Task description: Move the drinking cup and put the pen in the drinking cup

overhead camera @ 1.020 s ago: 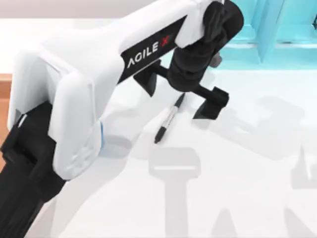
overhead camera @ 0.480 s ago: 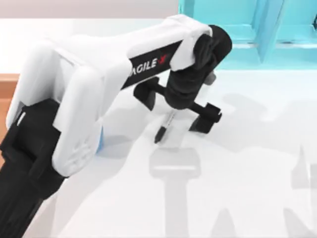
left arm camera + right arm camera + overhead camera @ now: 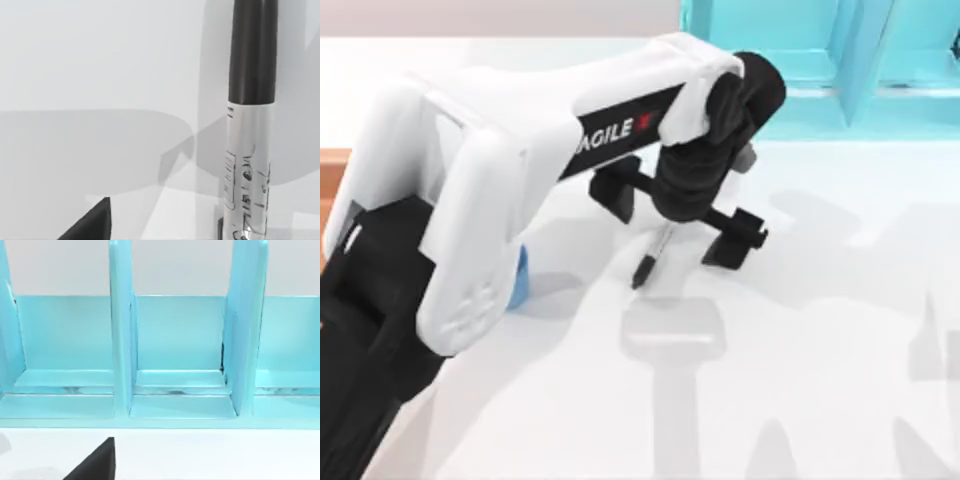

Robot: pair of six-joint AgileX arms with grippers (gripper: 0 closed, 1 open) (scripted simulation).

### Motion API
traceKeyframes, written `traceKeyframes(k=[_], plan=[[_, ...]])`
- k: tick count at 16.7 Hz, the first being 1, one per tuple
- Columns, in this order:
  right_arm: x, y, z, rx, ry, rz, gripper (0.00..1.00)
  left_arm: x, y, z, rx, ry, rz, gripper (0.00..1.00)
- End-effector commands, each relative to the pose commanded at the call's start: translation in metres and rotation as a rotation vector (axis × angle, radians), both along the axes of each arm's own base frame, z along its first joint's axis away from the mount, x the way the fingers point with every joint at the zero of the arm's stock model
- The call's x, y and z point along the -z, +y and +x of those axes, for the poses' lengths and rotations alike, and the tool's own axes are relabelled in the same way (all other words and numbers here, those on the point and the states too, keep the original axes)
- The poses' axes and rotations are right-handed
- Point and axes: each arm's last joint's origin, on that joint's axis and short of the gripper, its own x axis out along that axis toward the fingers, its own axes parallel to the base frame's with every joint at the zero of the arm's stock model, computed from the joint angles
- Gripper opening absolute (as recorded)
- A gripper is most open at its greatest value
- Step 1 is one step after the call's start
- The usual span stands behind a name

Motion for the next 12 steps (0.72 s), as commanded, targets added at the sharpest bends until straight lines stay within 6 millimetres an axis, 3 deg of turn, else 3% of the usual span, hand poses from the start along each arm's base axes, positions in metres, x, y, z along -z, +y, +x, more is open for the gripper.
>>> traceKeyframes(k=[12], plan=[[0.0,0.0,0.0,0.0,0.0,0.0,1.0,0.0,0.0,0.0,0.0,0.0,0.0,0.02]])
